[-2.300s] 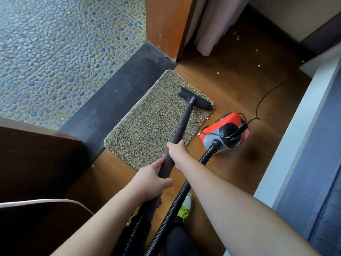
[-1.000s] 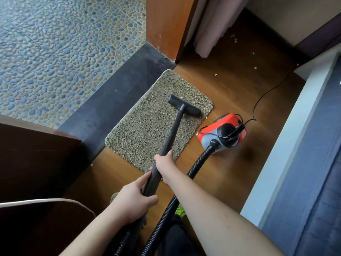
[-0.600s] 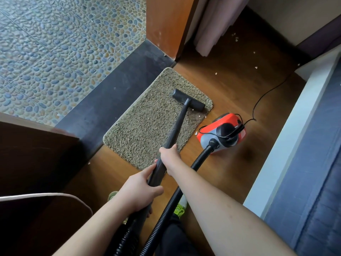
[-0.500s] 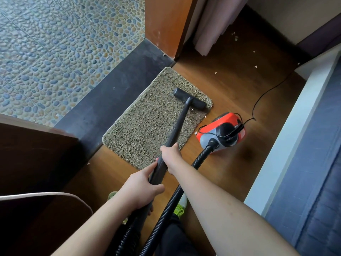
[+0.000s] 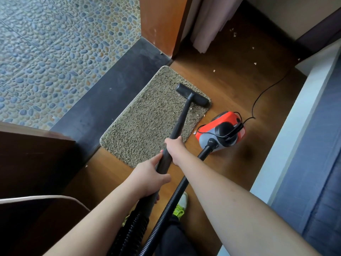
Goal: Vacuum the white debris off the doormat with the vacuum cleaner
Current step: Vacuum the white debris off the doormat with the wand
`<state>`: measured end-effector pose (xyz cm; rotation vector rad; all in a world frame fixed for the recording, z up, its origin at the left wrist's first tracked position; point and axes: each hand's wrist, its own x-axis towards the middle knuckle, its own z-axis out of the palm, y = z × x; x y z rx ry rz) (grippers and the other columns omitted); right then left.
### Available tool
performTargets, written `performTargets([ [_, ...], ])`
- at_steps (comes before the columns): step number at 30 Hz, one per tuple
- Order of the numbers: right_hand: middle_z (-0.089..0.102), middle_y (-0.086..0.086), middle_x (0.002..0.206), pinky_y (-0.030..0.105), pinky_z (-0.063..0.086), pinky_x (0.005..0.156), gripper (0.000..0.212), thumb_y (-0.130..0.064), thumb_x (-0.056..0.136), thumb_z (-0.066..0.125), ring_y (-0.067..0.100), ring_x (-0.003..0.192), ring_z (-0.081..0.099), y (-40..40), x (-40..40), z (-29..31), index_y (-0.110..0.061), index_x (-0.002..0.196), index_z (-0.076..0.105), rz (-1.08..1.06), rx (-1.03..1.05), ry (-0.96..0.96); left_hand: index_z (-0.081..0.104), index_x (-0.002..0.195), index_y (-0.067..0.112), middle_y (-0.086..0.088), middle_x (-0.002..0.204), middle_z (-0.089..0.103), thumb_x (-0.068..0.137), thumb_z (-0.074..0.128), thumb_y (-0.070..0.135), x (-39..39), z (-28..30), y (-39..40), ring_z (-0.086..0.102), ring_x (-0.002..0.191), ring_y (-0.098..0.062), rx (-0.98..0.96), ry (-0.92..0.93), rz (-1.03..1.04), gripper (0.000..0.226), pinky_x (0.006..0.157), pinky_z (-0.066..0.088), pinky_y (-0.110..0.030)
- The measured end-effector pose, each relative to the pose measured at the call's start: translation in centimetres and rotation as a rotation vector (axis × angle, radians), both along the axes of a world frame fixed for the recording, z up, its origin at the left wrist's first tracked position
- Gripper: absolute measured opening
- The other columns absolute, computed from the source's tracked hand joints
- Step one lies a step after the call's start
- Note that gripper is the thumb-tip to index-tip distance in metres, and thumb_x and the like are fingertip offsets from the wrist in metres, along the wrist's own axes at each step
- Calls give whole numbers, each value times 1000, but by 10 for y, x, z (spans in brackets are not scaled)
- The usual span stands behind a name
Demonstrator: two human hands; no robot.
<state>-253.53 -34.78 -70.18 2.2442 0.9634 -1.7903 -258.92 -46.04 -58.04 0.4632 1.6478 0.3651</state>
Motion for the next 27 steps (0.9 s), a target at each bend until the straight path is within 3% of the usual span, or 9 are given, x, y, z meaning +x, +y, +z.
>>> performTargets([
  [3,56,12,118,51,58,82,63,-22,91,54,34,98,67,3,-2,1,-25,147,26,14,2,-11,25,153,42,-3,83,68,79,63,18,-1,-2,4,69,50,-26,-3,16,-22,87,45,55,-29],
  [9,58,9,108,47,60,79,62,-25,94,53,26,82,69,-4,-1,7,-28,148,23,-9,-23,11,25,153,42,-3,83,68,79,62,18,-1,3,-2,69,49,-27,-16,27,-32,86,43,54,-29],
  [12,58,7,106,39,60,69,64,-24,97,52,20,69,67,-11,0,9,-29,151,19,-8,-33,34,25,152,42,-3,80,67,79,63,17,-1,6,-9,69,49,-28,-32,29,-29,86,43,56,-32],
  [18,60,11,113,50,59,82,66,-30,92,52,31,93,69,-29,-4,7,-30,149,19,55,-30,-5,28,150,44,-5,85,67,77,63,18,-4,9,-23,69,49,-28,-27,42,-41,85,49,60,-39],
  [21,60,11,111,48,60,80,66,-29,95,51,29,88,70,-34,-6,13,-28,151,17,61,-27,13,29,149,43,-4,83,67,78,62,17,-6,12,-29,69,49,-29,-24,45,-30,83,50,60,-40],
  [24,58,9,110,44,61,78,68,-27,97,50,25,82,70,-42,-8,18,-29,153,13,77,-41,32,31,149,43,0,84,66,78,63,17,-8,16,-39,68,47,-24,-24,66,-35,82,50,59,-35],
  [27,56,7,106,35,59,64,68,-23,98,49,19,67,66,-55,-12,23,-29,154,11,70,-51,57,34,148,43,8,82,64,77,66,22,-12,16,-53,69,51,-14,-28,128,-65,81,50,55,-21],
])
